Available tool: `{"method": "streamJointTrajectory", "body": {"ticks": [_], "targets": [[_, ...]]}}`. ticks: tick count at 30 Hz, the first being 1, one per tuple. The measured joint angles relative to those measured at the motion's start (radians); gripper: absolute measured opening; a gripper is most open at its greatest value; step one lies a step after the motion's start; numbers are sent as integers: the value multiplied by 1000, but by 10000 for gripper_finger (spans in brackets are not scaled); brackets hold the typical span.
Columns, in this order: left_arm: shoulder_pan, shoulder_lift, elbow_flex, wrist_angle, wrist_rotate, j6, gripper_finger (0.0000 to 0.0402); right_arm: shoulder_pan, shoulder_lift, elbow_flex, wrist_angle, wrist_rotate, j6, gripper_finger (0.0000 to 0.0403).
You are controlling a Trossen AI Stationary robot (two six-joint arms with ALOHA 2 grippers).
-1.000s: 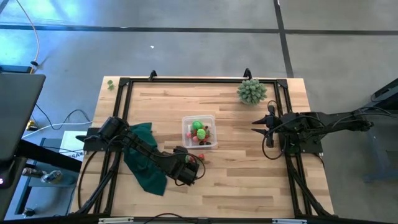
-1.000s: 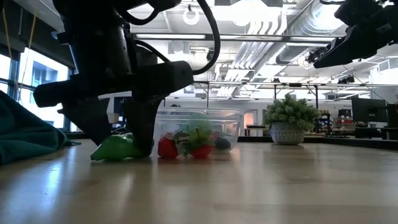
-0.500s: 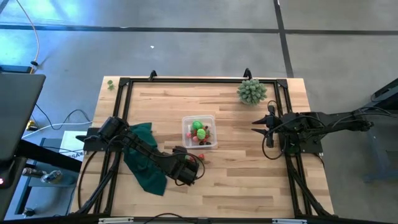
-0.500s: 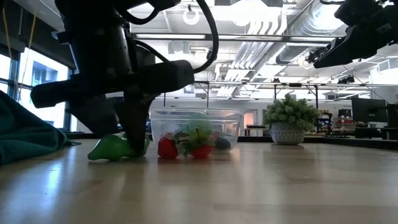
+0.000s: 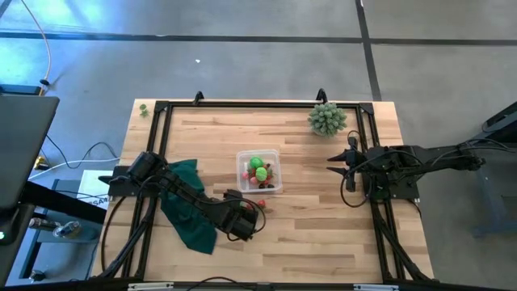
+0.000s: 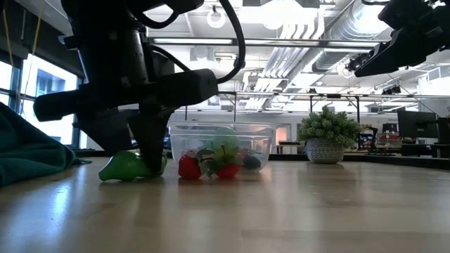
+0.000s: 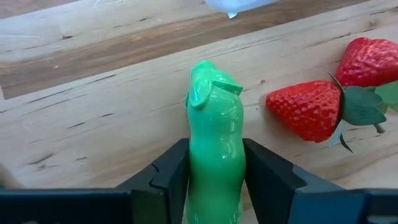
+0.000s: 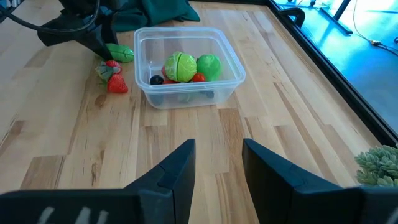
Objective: Pick and placing Produce into tupperware
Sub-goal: Put the green peas into the transparent bin
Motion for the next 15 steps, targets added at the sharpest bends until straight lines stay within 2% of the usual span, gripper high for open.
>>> {"method": "streamJointTrajectory", "body": {"ticks": [6, 15], "targets": [[-6, 0, 0, -20, -28, -11, 121, 0, 0, 0, 0, 0, 0, 123], [-121, -5, 0, -131, -287, -194, 126, 0, 0, 0, 0, 0, 0, 123]]}}
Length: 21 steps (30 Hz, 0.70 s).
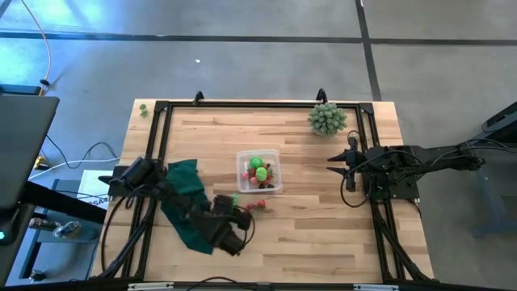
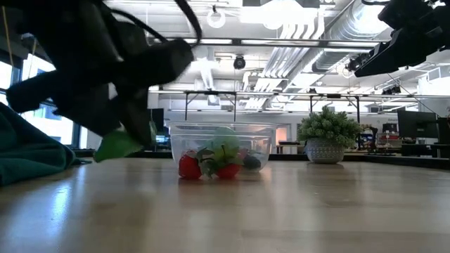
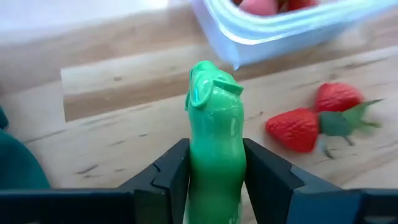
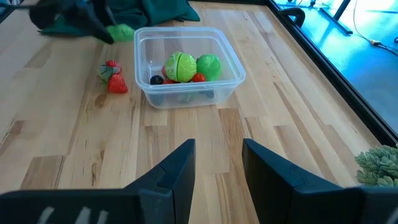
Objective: Pick and placing Produce into tupperware
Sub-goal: Put the green peas into the transparent bin
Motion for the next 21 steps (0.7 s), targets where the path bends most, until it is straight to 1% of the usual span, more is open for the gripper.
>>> {"method": "streamJointTrajectory", "body": {"ticks": [4, 6, 8, 12, 16, 19, 21], "targets": [[-44, -17, 1, -52, -104, -69, 126, 0, 0, 0, 0, 0, 0, 123], [-58, -31, 7, -105, -147, -81, 126, 0, 0, 0, 0, 0, 0, 123], [-59, -52, 20, -143, -176, -70, 126, 0, 0, 0, 0, 0, 0, 123], [-48, -99, 68, -281, -222, -26, 126, 0, 0, 0, 0, 0, 0, 123], [-17, -138, 143, -420, -276, 106, 126, 0, 1, 0, 0, 0, 0, 123], [21, -162, 216, -502, -291, 267, 127, 0, 1, 0, 1, 0, 0, 123], [53, -176, 270, -524, -274, 403, 127, 0, 1, 0, -1, 0, 0, 123]]}}
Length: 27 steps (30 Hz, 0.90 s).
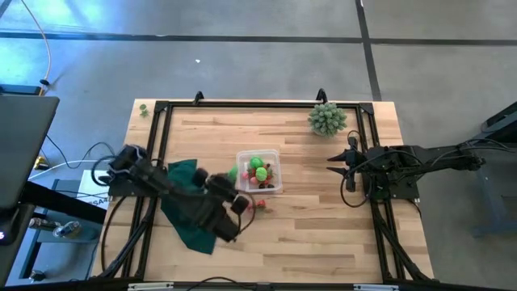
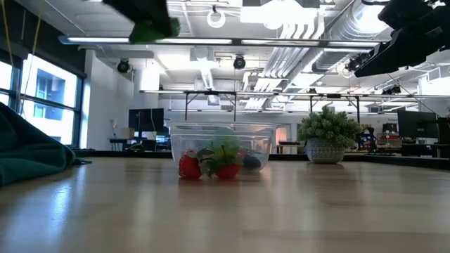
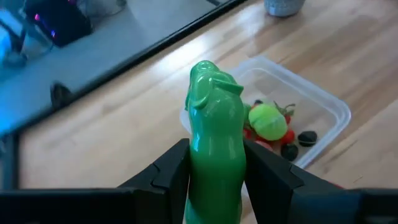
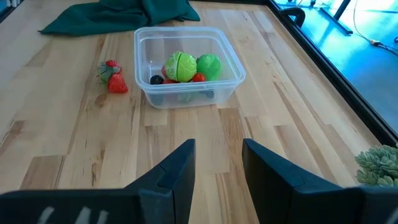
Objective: Pick and placing Produce into tupperware
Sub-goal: Put the green peas into the transparent bin
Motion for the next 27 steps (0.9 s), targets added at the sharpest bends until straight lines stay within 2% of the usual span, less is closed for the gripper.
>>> {"method": "streamJointTrajectory", "body": {"ticks": [3, 7, 11, 14, 27], "targets": [[67, -21, 83, 25, 61, 284, 127, 0, 0, 0, 0, 0, 0, 123], [181, -23, 183, 117, 232, 678, 127, 0, 0, 0, 0, 0, 0, 123], [287, -25, 209, 235, 424, 936, 127, 0, 0, 0, 1, 0, 0, 123], [348, -23, 193, 287, 548, 1032, 127, 0, 0, 0, 1, 0, 0, 123], [472, -22, -68, 640, 832, 1166, 127, 0, 0, 0, 0, 0, 0, 123]]}}
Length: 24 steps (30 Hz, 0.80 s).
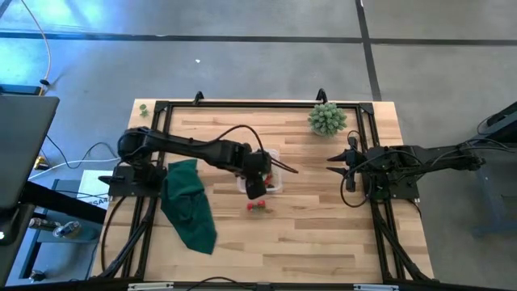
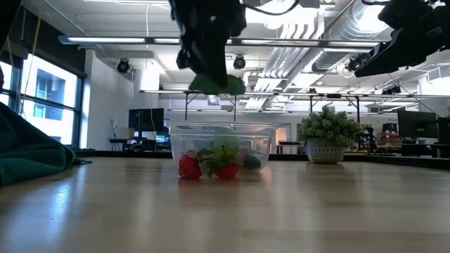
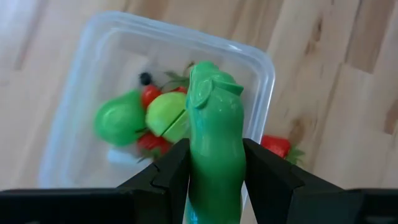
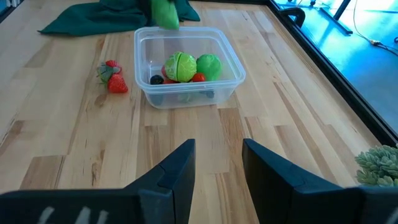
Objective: Pick and placing Produce into tupperware
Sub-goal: Put the green peas into the transparent bin
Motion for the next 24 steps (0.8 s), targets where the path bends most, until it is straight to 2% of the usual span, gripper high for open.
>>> {"method": "streamJointTrajectory", "body": {"ticks": [5, 15, 24], "targets": [[65, 1, -69, 126, 101, 57, 127, 0, 0, 0, 0, 0, 0, 123], [189, 1, -191, 262, 208, 111, 127, 0, 0, 0, 0, 0, 0, 123], [197, 1, -283, 372, 219, 92, 127, 0, 0, 0, 0, 0, 0, 123]]}}
